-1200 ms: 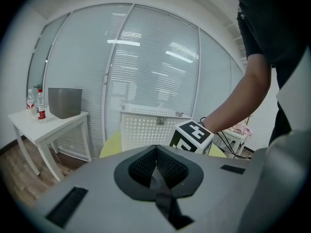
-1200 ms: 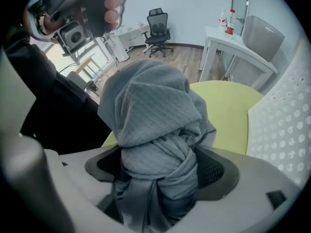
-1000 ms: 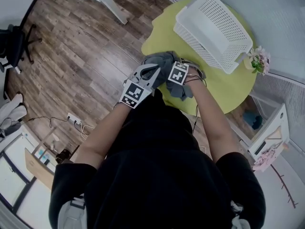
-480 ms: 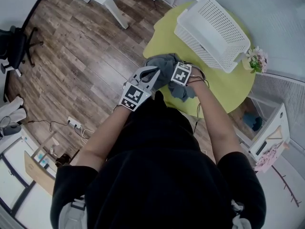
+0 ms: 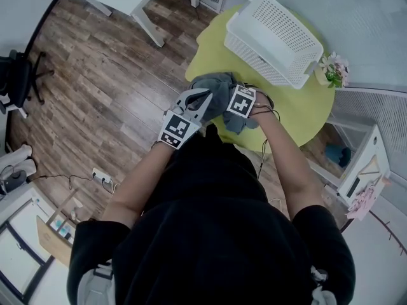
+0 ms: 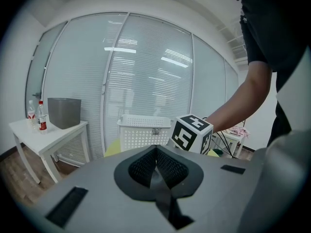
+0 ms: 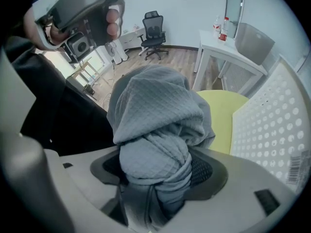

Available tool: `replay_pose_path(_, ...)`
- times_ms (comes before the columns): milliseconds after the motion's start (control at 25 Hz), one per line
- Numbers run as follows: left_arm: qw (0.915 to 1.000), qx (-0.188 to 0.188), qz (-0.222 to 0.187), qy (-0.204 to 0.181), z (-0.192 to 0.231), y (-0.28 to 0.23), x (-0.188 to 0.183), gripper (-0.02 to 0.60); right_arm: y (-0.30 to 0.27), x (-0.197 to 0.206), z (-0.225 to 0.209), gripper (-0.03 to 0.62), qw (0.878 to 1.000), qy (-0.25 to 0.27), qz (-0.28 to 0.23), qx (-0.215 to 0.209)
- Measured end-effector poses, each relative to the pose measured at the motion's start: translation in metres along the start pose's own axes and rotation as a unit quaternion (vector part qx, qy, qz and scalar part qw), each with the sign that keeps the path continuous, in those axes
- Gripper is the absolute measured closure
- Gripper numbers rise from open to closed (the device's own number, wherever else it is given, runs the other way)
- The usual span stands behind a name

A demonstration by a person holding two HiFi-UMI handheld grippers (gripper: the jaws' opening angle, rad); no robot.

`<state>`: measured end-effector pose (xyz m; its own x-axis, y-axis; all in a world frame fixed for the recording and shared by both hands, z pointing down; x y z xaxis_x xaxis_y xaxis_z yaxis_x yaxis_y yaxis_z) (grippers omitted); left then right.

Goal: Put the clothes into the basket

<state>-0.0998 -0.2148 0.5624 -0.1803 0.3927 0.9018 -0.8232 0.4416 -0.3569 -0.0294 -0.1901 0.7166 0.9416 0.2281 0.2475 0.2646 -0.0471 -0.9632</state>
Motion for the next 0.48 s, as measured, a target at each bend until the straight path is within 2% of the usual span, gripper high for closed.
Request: replay_pose_path(480,0.999,0.027,-0.029,-0.021,-0.019,0.001,-0.048,0.571,0.06,0.001,-0.003,0.235,0.999,-0.034,-0.008,0.041)
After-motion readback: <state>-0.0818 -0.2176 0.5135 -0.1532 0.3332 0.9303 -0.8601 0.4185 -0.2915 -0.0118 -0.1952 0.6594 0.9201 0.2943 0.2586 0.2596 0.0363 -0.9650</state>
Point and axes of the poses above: the fingertips, and each gripper's own axes: y backward along the fingers, z to its left, x out of its underside, the point moved 1 cm from there along y, backward along the fingers, and after that the axes turned 9 degrees about y, right-handed, at the moved point
